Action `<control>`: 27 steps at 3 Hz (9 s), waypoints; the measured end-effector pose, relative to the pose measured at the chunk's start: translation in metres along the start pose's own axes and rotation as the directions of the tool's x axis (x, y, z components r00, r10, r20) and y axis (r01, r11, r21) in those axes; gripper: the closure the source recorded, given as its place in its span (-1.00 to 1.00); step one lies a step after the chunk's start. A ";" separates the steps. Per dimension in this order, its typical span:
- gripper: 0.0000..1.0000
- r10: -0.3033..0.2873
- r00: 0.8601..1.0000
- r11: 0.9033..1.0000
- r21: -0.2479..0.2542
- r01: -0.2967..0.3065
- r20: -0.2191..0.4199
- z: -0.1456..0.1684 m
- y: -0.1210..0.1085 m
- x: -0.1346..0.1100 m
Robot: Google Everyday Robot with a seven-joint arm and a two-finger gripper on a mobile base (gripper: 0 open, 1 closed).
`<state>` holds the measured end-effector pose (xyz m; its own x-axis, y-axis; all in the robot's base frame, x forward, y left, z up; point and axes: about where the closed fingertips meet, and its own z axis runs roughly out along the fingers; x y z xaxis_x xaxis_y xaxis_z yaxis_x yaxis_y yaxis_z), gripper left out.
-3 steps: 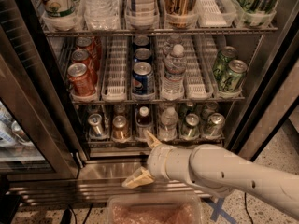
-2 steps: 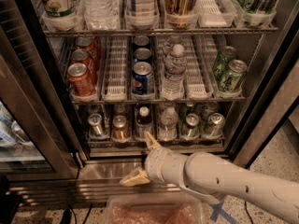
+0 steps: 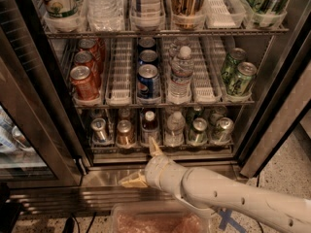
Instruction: Pick orange can from bottom shelf of fridge
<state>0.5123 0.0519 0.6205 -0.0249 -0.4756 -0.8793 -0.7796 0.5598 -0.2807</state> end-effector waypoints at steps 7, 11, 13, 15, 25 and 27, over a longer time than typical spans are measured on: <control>-1.00 0.121 0.985 0.910 0.382 -0.158 0.121 0.037 0.001 -0.008; -0.48 0.097 0.972 0.852 0.487 -0.191 0.212 0.077 -0.013 -0.001; -0.54 0.075 0.968 0.813 0.548 -0.199 0.240 0.088 -0.022 0.003; -0.44 0.056 0.962 0.776 0.595 -0.210 0.266 0.098 -0.034 0.001; 0.92 0.097 0.939 0.691 0.656 -0.302 0.329 0.125 -0.073 0.000; 1.00 0.118 0.935 0.694 0.646 -0.319 0.335 0.123 -0.074 -0.003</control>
Offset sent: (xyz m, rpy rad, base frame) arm 0.0113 0.0115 -0.0152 0.0552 -0.0402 -0.1599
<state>0.6473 0.0950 0.5967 0.0946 -0.1515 -0.9839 -0.1288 0.9782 -0.1630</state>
